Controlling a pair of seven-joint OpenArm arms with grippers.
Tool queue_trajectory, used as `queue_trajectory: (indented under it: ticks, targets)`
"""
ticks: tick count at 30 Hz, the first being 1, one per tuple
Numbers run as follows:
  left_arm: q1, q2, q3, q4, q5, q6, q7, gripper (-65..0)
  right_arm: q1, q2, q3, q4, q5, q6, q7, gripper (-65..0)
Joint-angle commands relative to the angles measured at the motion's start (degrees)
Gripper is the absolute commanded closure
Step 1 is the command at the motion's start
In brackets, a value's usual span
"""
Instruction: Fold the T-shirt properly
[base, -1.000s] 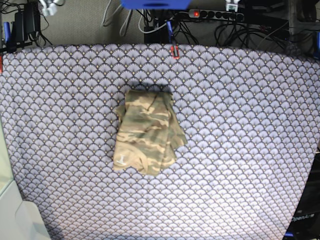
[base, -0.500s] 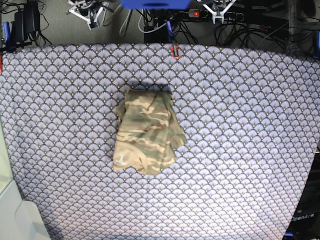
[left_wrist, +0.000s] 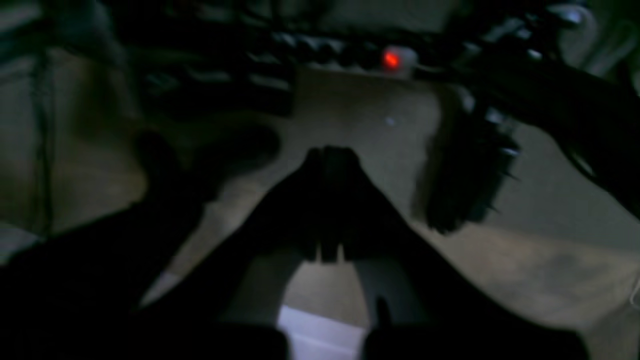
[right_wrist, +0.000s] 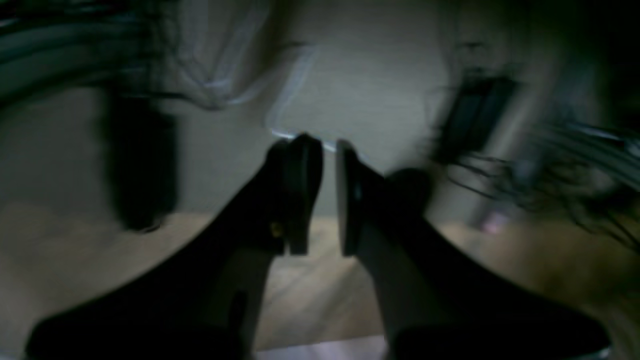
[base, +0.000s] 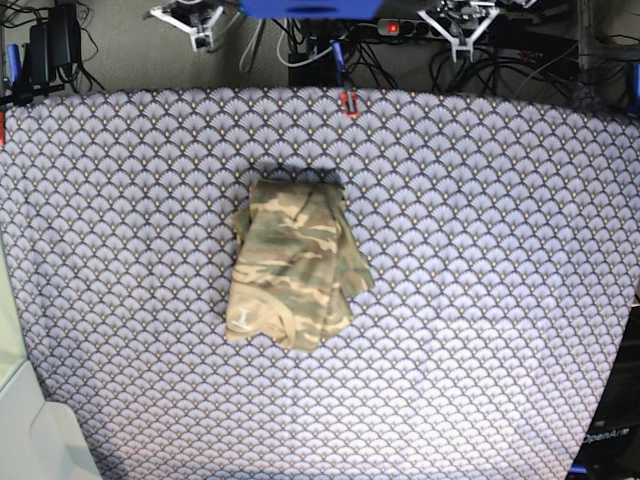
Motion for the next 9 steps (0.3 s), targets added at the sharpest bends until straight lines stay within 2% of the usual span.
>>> queue_trajectory:
  ticks: [1, 9]
  targets:
    - [0.4, 0.4, 0.1, -0.1, 0.9, -0.5, -0.1, -0.9, -0.4, -0.4, 0.1, 0.1, 0.1, -1.0, 0.6, -11.5]
    - [0.2, 0.6, 0.1, -0.1, 1.9, -0.5, -0.2, -0.9, 0.1, -0.6, 0.1, 0.1, 0.0, -1.1, -4.2, -11.3]
